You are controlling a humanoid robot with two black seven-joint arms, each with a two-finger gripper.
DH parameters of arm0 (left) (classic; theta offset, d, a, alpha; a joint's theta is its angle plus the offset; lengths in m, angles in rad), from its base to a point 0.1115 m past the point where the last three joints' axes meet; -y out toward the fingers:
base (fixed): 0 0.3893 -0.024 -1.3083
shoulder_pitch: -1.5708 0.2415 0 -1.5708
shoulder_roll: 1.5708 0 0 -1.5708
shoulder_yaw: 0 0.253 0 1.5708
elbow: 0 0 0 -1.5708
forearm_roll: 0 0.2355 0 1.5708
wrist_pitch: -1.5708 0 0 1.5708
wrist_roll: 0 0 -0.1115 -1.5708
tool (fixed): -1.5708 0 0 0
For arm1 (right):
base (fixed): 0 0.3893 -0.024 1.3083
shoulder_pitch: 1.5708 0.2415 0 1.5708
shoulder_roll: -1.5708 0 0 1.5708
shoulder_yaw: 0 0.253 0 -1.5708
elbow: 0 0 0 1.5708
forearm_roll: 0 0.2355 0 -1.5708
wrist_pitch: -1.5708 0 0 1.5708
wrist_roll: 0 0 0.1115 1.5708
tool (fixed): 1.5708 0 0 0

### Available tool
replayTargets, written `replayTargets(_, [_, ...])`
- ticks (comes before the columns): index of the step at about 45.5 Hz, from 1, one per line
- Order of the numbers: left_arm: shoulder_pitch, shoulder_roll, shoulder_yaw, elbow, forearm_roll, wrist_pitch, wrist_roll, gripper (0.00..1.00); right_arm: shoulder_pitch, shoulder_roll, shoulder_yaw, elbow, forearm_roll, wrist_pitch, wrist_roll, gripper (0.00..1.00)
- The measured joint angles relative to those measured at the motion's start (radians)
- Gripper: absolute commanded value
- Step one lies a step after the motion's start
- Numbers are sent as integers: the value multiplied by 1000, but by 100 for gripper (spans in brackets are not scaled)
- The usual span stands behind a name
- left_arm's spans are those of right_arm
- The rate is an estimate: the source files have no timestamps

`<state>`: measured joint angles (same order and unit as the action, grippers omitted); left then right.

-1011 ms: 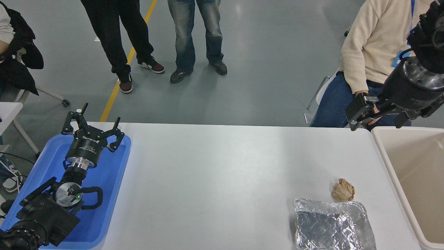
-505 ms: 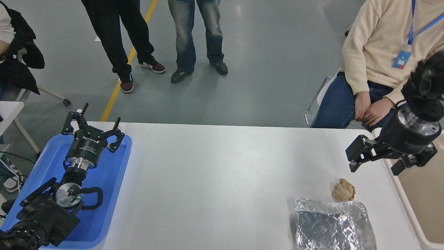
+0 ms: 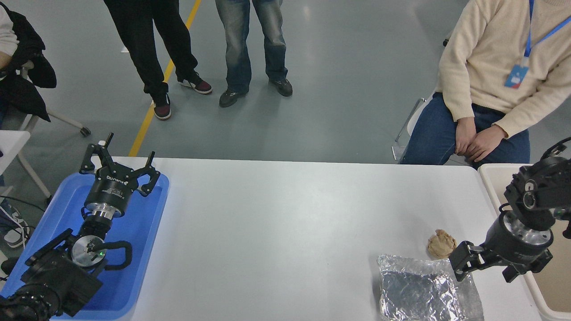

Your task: Pick up foil plate and place in dustbin

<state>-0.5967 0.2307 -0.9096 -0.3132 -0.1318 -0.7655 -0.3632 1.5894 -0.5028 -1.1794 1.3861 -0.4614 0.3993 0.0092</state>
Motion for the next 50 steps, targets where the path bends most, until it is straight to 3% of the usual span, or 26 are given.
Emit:
replayTargets(5, [0,0,0,0,0,0,0,100,-80,-1,29,-25,-25,-66,0,97])
replayTargets(9, [0,0,0,0,0,0,0,100,-140,-1,56,-48,-49,-105,0,86])
replayTargets(50, [0,0,0,0,0,0,0,100,-331,-34,107,-184,-68,-266,-3,86])
